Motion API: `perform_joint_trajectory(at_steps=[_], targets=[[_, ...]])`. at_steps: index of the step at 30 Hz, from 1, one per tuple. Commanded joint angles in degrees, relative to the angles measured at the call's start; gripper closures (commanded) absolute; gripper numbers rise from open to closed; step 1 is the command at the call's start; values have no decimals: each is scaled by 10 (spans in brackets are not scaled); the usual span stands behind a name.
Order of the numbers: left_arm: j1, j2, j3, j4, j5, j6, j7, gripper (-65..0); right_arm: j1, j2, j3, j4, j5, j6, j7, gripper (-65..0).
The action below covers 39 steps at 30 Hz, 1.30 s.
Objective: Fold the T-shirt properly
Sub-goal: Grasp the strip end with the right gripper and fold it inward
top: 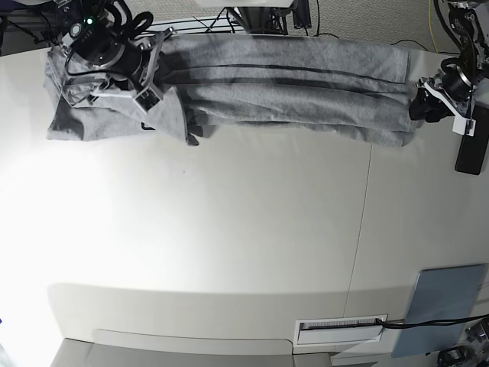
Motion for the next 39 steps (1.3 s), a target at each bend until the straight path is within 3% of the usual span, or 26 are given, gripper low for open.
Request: perform_joint_trajectory(at_steps=[1, 9, 16, 19, 24, 34, 39], targets=[[-1, -13, -5, 8, -8, -4, -11, -294, -7, 6, 2, 9, 2, 0, 7, 0], [-1, -13, -5, 8, -8, -4, -11, -294, -44, 6, 2, 9, 74, 16, -2, 0], [-1, -13, -5, 8, -8, -4, -11, -294, -44, 6, 2, 9, 70, 16, -6, -1], [-1, -13, -5, 8, -9, -4, -11, -294, -44, 6, 2, 9, 76, 16, -7, -102], [-1, -13, -5, 8, -9, -4, -11, -294, -43, 6, 3, 9, 89, 16, -11, -114], [-4, -13, -5, 8, -30, -4, -10, -294, -5, 6, 4, 9, -17, 11, 17, -114], [-1, 2, -5, 8, -56, -4, 57, -294, 6, 6, 4, 9, -49, -10, 31, -114]])
